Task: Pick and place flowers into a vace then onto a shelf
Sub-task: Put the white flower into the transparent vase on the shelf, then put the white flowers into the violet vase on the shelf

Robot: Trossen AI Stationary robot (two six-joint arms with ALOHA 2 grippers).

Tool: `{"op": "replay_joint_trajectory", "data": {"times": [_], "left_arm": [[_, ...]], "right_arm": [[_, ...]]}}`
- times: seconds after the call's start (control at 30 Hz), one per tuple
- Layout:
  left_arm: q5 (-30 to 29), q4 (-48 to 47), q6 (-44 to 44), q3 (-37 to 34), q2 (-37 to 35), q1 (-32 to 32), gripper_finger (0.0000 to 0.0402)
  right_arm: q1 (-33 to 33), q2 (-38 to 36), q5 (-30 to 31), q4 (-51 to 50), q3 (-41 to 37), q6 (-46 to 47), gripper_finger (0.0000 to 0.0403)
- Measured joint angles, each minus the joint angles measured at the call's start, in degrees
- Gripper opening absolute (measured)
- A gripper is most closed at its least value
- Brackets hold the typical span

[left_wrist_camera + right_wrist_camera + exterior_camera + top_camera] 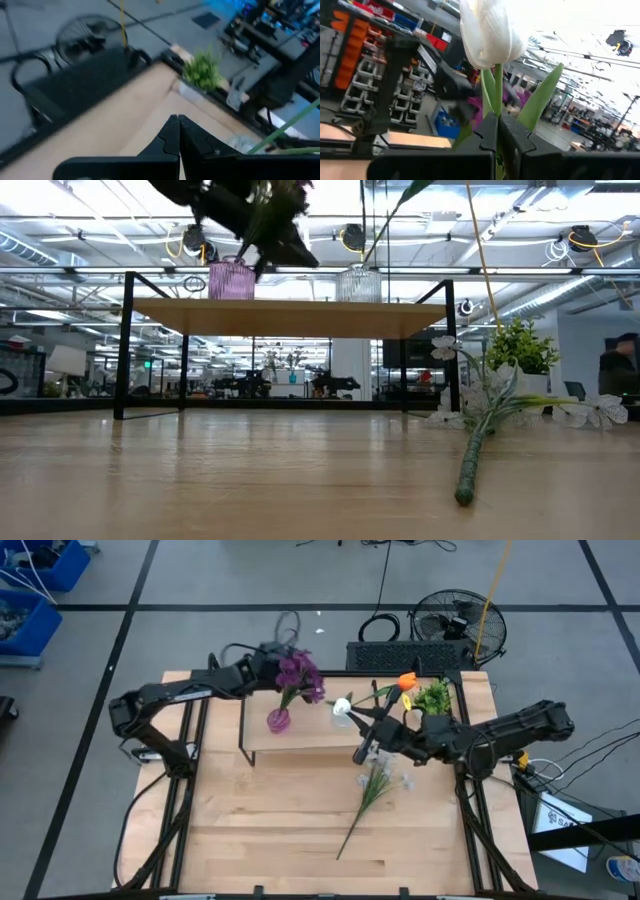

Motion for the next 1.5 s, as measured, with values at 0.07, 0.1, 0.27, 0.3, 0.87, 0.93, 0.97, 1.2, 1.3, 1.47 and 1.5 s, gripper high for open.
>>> {"op": "replay_joint_trajectory", "data": {"times": [0.07,0.1,0.27,0.3,0.87,0.93,0.97,1.2,1.3,1.47,1.5], "left_arm": [[-1.4,-1.6,0.6,0.0,-2.8,0.4,0.0],[-2.3,-1.9,1.1,0.0,-4.1,0.5,0.0],[-6.2,-5.2,1.6,0.0,-10.5,0.8,0.0],[-6.5,-5.4,1.5,0.0,-11.6,0.8,0.0001],[-8.1,-4.5,7.8,0.0,-24.0,0.9,0.0006],[-8.4,-4.5,7.9,0.0,-24.9,0.9,0.0015],[-8.4,-4.5,8.2,0.0,-25.3,0.9,0.0021],[-8.3,-4.5,10.1,0.0,-28.7,0.9,0.0059],[-8.3,-4.5,10.4,0.0,-30.3,0.9,0.0077],[-7.6,-4.5,10.5,0.0,-32.4,0.9,0.0101],[-6.5,-4.5,10.1,0.0,-32.8,0.9,0.0106]], "right_arm": [[-0.7,0.0,0.0,-0.1,0.0,0.9,0.0],[-1.1,0.0,0.0,-0.2,0.0,1.6,0.0],[-2.5,0.3,-0.2,-3.2,0.0,4.7,0.0],[-2.8,0.2,-0.1,-3.9,0.0,5.0,0.0],[-8.2,0.2,-0.1,-12.3,-0.2,20.5,0.0042],[-8.5,0.2,-0.1,-13.4,-0.2,21.7,0.0053],[-8.5,0.2,-0.1,-13.4,-0.2,21.8,0.0059],[-7.1,-0.5,-0.1,-7.5,-0.2,20.6,0.0101],[-5.6,-1.1,-0.2,-3.6,-0.2,16.5,0.0116],[-2.4,-2.4,-0.6,0.4,-0.2,12.3,0.0131],[-1.9,-2.8,-1.4,1.0,-0.2,12.3,0.0132]]}}
